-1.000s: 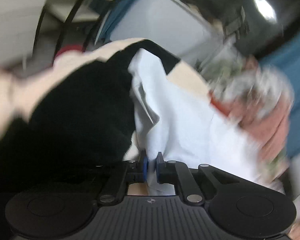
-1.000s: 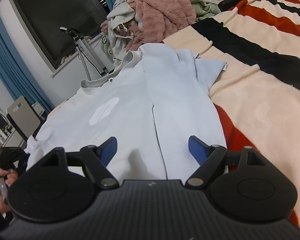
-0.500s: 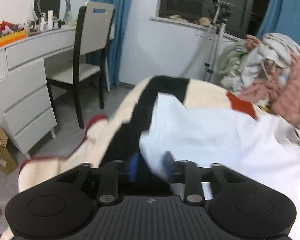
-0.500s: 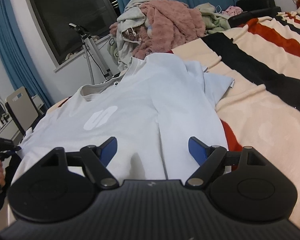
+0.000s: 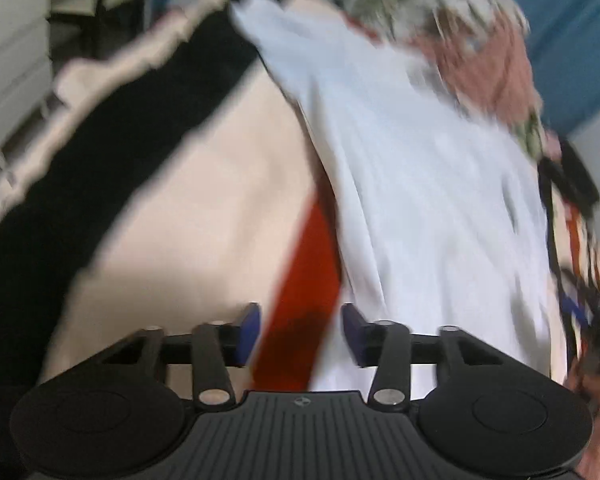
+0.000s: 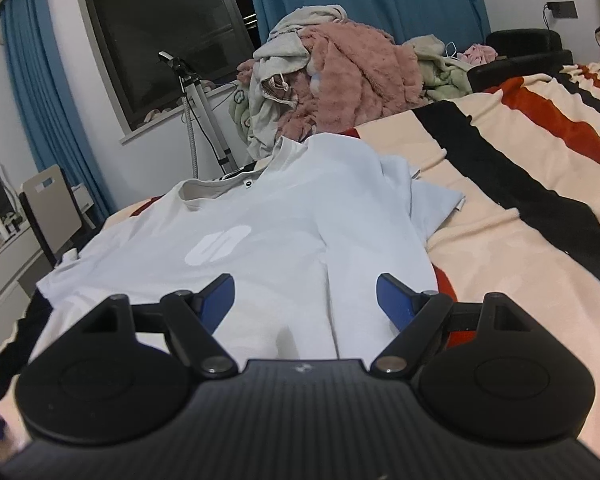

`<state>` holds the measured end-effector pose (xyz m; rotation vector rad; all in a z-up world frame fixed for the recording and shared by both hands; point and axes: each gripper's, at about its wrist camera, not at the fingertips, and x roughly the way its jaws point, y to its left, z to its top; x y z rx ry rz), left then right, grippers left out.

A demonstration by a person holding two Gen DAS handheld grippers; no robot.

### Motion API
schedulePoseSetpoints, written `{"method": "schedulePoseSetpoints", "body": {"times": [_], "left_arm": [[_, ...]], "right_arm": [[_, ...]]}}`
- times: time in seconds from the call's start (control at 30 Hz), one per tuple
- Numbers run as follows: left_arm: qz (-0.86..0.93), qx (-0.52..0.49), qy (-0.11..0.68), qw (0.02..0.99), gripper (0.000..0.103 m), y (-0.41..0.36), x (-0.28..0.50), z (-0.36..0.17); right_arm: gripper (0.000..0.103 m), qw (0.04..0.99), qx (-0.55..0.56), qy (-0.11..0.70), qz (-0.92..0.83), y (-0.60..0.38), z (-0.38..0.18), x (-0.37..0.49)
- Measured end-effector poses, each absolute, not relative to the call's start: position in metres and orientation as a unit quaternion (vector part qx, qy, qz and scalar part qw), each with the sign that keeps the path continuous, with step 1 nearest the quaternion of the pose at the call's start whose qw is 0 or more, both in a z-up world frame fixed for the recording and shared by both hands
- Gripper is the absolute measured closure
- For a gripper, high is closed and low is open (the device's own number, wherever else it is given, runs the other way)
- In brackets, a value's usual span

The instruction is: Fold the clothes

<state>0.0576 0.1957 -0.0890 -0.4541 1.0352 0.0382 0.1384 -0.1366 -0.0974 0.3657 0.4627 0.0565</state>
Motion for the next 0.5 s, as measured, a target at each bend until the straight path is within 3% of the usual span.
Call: {"method": "schedulePoseSetpoints", "body": {"times": [0.17, 0.4, 0.47, 0.5], "left_arm": [[-0.011, -0.211, 0.499, 0.841, 0.063, 0.169, 0.027, -0.094], [0.008, -0.131, 0.516, 0.846, 0.064, 0.136, -0.006, -0.088], [0.027, -0.131, 0.529, 0.838, 0.072, 0.137, -0.006, -0.09], [0.031, -0.128, 0.533, 0.836, 0.082, 0.137, -0.007, -0.089]], "right_arm": [[0.023, 0.953, 0.189, 0.235, 0.02, -0.145, -0.085, 0.101], [0.023, 0.955, 0.192, 0.227, 0.013, -0.152, -0.065, 0.062], [0.023, 0.954, 0.196, 0.228, 0.016, -0.151, -0.065, 0.058], [0.023, 0.953, 0.198, 0.23, 0.018, -0.15, -0.065, 0.057]]}}
